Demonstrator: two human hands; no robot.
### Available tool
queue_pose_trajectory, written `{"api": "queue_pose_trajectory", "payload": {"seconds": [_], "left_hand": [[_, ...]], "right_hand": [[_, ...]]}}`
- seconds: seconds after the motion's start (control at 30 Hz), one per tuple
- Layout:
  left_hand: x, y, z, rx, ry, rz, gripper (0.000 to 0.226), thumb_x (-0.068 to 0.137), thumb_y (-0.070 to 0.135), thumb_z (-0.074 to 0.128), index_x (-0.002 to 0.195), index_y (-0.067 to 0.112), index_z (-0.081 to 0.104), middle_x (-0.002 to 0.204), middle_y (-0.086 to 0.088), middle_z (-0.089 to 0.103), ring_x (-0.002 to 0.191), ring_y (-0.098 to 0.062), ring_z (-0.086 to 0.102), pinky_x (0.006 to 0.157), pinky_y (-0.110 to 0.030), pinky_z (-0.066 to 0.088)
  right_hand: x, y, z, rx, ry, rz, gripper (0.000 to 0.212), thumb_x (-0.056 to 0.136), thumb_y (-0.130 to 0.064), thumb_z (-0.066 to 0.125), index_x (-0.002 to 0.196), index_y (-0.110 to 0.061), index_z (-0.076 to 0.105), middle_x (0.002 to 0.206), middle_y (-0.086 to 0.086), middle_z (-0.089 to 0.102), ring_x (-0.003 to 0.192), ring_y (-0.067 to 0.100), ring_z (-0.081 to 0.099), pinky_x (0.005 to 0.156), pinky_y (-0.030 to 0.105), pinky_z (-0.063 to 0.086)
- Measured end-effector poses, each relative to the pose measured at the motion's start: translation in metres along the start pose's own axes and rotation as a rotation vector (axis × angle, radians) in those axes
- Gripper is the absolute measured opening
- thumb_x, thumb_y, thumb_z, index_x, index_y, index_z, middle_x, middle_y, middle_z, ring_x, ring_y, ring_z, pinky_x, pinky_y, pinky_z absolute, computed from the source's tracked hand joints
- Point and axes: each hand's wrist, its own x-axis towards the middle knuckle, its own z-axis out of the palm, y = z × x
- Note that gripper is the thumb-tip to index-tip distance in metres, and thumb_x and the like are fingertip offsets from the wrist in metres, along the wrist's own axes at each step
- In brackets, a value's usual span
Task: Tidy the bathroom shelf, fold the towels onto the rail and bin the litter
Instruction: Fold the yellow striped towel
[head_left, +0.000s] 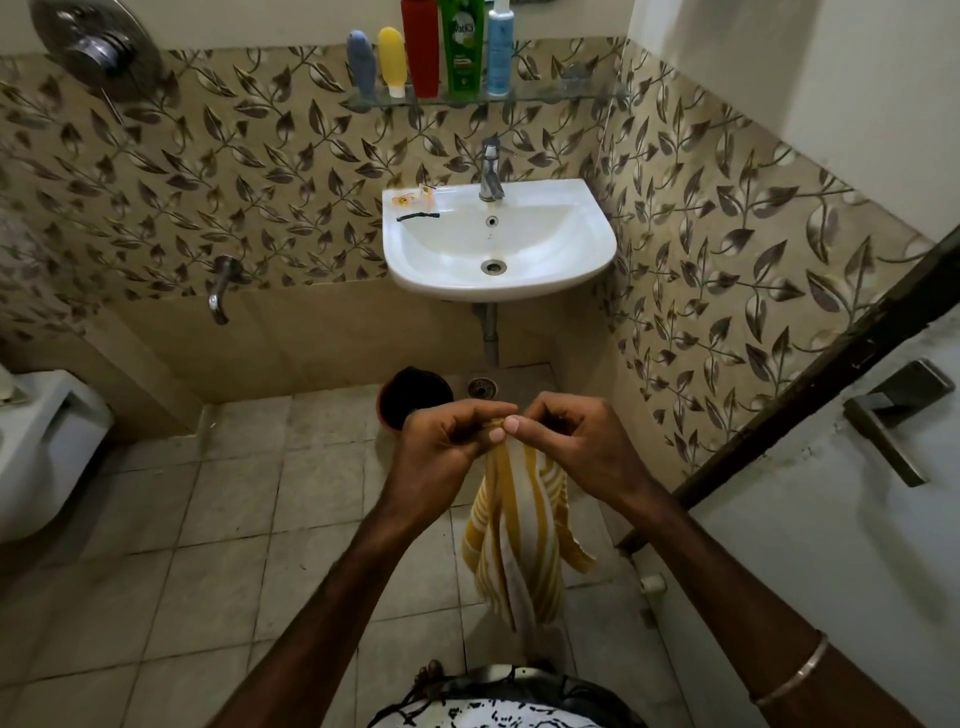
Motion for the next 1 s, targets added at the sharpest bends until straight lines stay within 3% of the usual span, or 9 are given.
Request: {"api": "queue_pose_trajectory", "payload": {"seconds": [0.17,0.23,0.3,0.37,0.43,0.57,0.7,0.87,1.0], "left_hand": [[0.003,-0.001,-0.003,0.039,0.018,0.057,0.020,0.093,-0.002,0.062,0.108,0.005,0.073,0.103,-0.001,0.073,0.098,-0.011,0.070,0.081,-0.028,0.058],[0.005,0.000,-0.003,0.066,-0.015,0.090,0.019,0.093,-0.002,0.062,0.106,0.006,0.072,0.101,0.000,0.072,0.097,-0.011,0.069,0.081,-0.027,0.057],[0.006,0.000,-0.003,0.092,-0.056,0.133,0.018,0.093,-0.003,0.060,0.104,0.005,0.072,0.099,0.001,0.072,0.096,-0.010,0.069,0.081,-0.024,0.056],[0.006,0.000,-0.002,0.123,-0.064,0.172,0.018,0.094,-0.003,0.058,0.102,0.006,0.071,0.097,0.001,0.071,0.095,-0.008,0.068,0.080,-0.021,0.055],[0.006,-0.001,-0.003,0.167,-0.021,0.192,0.017,0.095,-0.001,0.058,0.102,0.007,0.071,0.097,0.001,0.071,0.093,-0.009,0.068,0.078,-0.020,0.054],[0.008,0.000,-0.003,0.239,0.067,0.194,0.017,0.097,0.006,0.058,0.108,0.009,0.070,0.100,0.001,0.070,0.094,-0.007,0.066,0.076,-0.015,0.052],[0.005,0.001,-0.001,0.085,0.075,0.065,0.034,0.093,0.021,0.066,0.126,0.015,0.064,0.111,0.003,0.068,0.101,-0.008,0.067,0.080,-0.023,0.058],[0.002,0.004,-0.002,0.042,0.178,0.129,0.025,0.090,0.003,0.068,0.112,0.012,0.072,0.106,0.003,0.074,0.098,-0.007,0.070,0.081,-0.020,0.057],[0.006,0.008,-0.007,0.104,0.123,0.208,0.023,0.085,0.002,0.072,0.108,0.008,0.073,0.102,-0.004,0.075,0.095,-0.011,0.072,0.081,-0.028,0.060]], "right_hand": [[0.005,0.004,-0.020,0.111,-0.184,0.113,0.047,0.082,-0.036,0.079,0.126,-0.023,0.064,0.088,-0.018,0.070,0.068,0.003,0.065,0.057,0.021,0.053],[0.011,0.005,-0.027,0.113,-0.338,0.155,0.048,0.085,-0.032,0.076,0.130,-0.020,0.064,0.101,-0.011,0.072,0.079,0.005,0.068,0.066,0.023,0.055],[0.017,0.003,-0.031,0.058,-0.432,0.155,0.036,0.087,-0.030,0.073,0.121,-0.019,0.069,0.105,0.000,0.072,0.091,0.016,0.071,0.075,0.036,0.059],[0.020,0.001,-0.030,0.014,-0.416,0.114,0.013,0.088,-0.027,0.073,0.100,-0.025,0.074,0.092,-0.002,0.072,0.085,0.017,0.070,0.072,0.041,0.058],[0.019,0.000,-0.027,0.016,-0.357,0.082,0.005,0.088,-0.026,0.074,0.092,-0.022,0.075,0.084,-0.003,0.072,0.079,0.012,0.069,0.068,0.034,0.057],[0.019,-0.003,-0.019,0.022,-0.214,0.031,0.023,0.085,-0.030,0.076,0.094,-0.009,0.076,0.088,0.006,0.075,0.082,0.024,0.072,0.073,0.050,0.060],[0.020,-0.009,-0.016,0.086,-0.133,0.036,0.036,0.078,-0.040,0.078,0.093,-0.008,0.076,0.087,0.010,0.075,0.081,0.029,0.073,0.073,0.057,0.059],[0.021,-0.006,-0.018,0.185,-0.137,0.076,0.038,0.073,-0.036,0.083,0.093,-0.005,0.075,0.091,0.012,0.075,0.084,0.027,0.074,0.075,0.048,0.062],[0.022,0.004,-0.021,0.360,-0.343,0.202,0.027,0.086,-0.023,0.076,0.112,-0.016,0.071,0.104,0.006,0.074,0.095,0.020,0.072,0.076,0.033,0.060]]}}
